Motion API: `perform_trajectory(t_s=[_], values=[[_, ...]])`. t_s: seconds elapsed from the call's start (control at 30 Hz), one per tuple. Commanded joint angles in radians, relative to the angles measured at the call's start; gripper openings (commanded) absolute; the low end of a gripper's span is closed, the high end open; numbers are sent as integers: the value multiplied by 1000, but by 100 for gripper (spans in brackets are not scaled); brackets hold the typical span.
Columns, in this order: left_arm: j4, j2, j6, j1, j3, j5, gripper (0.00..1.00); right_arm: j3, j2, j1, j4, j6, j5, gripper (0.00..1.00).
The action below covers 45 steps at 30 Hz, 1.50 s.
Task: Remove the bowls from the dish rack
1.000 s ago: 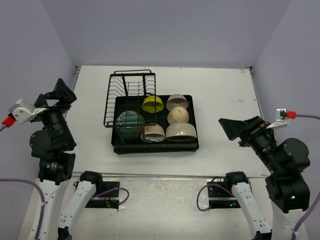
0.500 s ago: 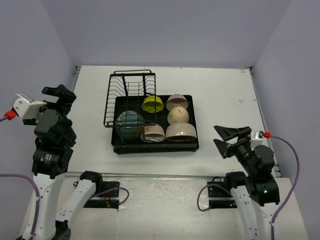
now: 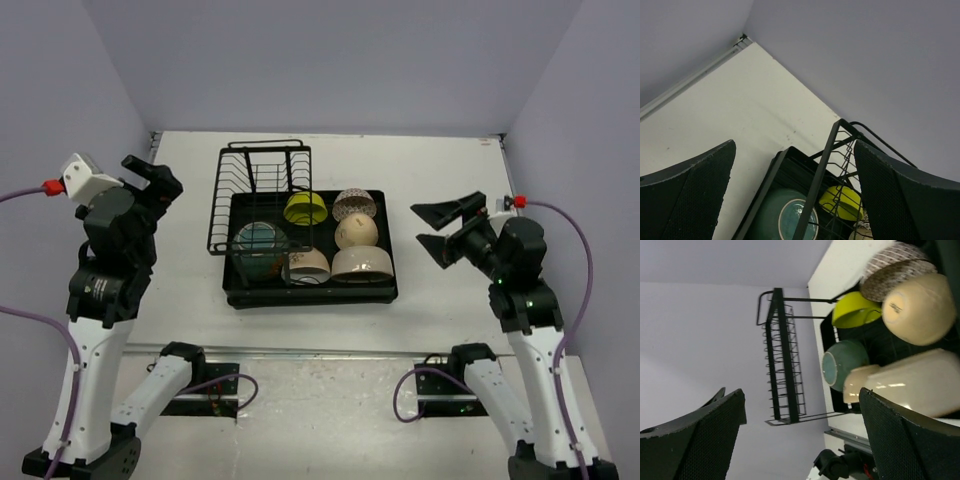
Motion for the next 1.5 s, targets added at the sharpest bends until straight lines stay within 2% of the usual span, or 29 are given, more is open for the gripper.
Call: perform_trajectory(t_s=[0.0, 0.1, 0.17, 0.23, 0.33, 0.47, 0.53, 0.57, 0.7, 0.77, 0.83, 0.87, 1.0, 1.1, 1.23, 1.47], values=[[57, -78, 37, 9, 5, 37, 100, 156, 131, 51, 156, -63, -58, 96], [154, -145, 52, 7, -41, -9, 100, 217, 210, 114, 222, -29, -29, 96], [108, -88, 106, 9, -5, 10, 100, 279, 283, 223, 252, -24, 43, 96], [-25, -17, 112, 9, 101, 15, 100, 326, 346, 328, 288, -27, 92, 96], [-18, 34, 126, 9, 143, 36, 100, 355, 363, 424, 270, -34, 200, 96], [25, 20, 124, 9, 120, 41, 100, 261, 238, 499, 215, 58, 380, 96], [-1, 32, 103, 9, 121, 36, 100, 152, 167, 570, 201, 101, 484, 94], [-10, 43, 94, 9, 118, 33, 100, 121, 129, 600, 155, 153, 606, 94], [-4, 40, 49, 7, 69, 62, 98, -17, -14, 763, 75, 245, 791, 92], [10, 36, 31, 9, 45, 79, 97, -46, -29, 817, 66, 301, 827, 91], [10, 40, 20, 9, 36, 93, 97, -69, -22, 972, 56, 348, 967, 85], [10, 42, 17, 9, 36, 98, 97, -69, -22, 973, 50, 362, 968, 85], [8, 48, 9, 9, 45, 118, 97, -48, 46, 1177, -14, 460, 1168, 80], [7, 49, 4, 9, 52, 122, 97, -54, 90, 1286, -71, 574, 1255, 78], [2, 46, -3, 9, 54, 136, 96, -56, 138, 1375, -163, 724, 1367, 78], [19, 34, -28, 9, 5, 155, 96, -85, 155, 1429, -226, 786, 1491, 79]])
